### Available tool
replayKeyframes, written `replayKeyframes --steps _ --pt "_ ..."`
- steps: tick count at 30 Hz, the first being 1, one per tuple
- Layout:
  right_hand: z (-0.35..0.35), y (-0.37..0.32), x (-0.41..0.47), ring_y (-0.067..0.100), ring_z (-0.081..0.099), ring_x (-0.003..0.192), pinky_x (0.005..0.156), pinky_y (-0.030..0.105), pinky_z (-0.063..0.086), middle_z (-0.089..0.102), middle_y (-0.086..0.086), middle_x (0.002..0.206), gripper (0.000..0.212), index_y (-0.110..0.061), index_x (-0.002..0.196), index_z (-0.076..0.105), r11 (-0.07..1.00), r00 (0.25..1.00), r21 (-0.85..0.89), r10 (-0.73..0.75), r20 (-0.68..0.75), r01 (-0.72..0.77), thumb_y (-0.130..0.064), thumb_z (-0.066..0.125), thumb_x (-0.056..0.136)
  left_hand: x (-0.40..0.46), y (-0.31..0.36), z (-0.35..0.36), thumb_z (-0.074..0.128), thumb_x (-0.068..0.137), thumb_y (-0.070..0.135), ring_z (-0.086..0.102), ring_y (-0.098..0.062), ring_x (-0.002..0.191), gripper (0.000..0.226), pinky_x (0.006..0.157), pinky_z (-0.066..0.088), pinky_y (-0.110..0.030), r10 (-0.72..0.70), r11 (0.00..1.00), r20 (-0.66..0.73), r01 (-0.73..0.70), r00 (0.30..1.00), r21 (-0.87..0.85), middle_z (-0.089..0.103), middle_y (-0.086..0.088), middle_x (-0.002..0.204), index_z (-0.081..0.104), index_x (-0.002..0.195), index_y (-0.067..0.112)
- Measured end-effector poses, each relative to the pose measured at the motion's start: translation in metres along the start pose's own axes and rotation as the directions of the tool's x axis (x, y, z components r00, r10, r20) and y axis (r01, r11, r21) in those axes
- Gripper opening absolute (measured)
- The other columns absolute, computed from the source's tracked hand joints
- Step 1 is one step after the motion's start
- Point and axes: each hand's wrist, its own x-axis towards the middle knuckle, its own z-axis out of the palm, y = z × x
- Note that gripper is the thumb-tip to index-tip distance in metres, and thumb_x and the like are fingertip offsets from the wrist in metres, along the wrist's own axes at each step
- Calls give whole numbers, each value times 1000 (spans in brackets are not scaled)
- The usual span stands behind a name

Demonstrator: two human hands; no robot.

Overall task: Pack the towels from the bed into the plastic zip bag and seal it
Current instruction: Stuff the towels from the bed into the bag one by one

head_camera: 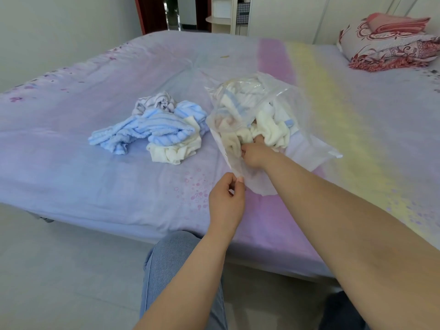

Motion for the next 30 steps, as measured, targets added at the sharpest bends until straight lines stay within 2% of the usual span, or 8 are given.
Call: replayKeyframes --steps 4,7,13,17,21,23,26,30 --pt "-12 -4 -17 34 16 143 116 48 21 -6 16 158 45 -34 146 34 1000 997 -14 -19 75 20 -29 35 101 9 2 -4 51 98 27 59 -22 75 29 57 37 -14 -1 1000 30 2 1000 -10 65 -11 78 49 72 14" --pt "-21 -3 -46 33 35 133 110 45 32 19 14 153 45 -34 145 35 997 997 59 -54 54 51 -31 37 101 12 3 -8 50 99 30 60 -22 77 28 60 40 -18 28 999 61 -29 998 14 67 -6 78 56 76 15" --pt "-4 -16 -101 17 58 80 72 35 48 55 -4 97 19 -24 107 58 959 919 222 -78 -386 175 -23 47 91 17 -5 -34 43 102 31 63 -3 82 21 74 47 -15 68 997 -36 -70 997 -42 66 16 83 63 95 33" --pt "14 -32 -126 6 49 56 57 26 43 60 -7 74 13 -27 100 58 820 902 444 -187 -390 362 -20 49 92 74 -28 -65 53 92 14 53 -22 113 26 94 40 -25 189 954 -314 -98 930 285 60 2 125 67 112 19" --pt "32 -37 -129 6 49 58 61 25 44 60 -11 76 15 -30 97 60 747 905 534 -219 -364 396 -19 52 92 145 -31 -93 48 80 2 40 -40 127 62 94 40 -42 342 718 -227 -98 912 689 32 -5 157 51 139 23" --pt "39 -37 -128 6 51 61 66 29 47 61 -12 77 15 -32 95 60 737 915 559 -207 -347 379 -20 52 92 172 -33 -105 53 88 16 25 -41 140 62 103 34 -49 268 618 -132 -65 954 784 17 -4 163 39 147 31" --pt "46 -32 -126 4 51 62 64 25 46 62 -12 79 15 -32 96 61 742 933 575 -202 -298 344 -22 52 93 193 -39 -116 60 88 22 3 -39 149 48 114 20 -52 133 546 -54 -27 990 838 6 -5 164 51 134 34" --pt "46 -31 -123 10 59 69 69 31 52 65 -9 81 16 -35 94 61 743 948 591 -206 -243 314 -21 51 93 174 -45 -113 61 81 12 34 -41 135 18 98 34 -47 324 605 -216 -26 921 796 41 -10 148 68 95 19"
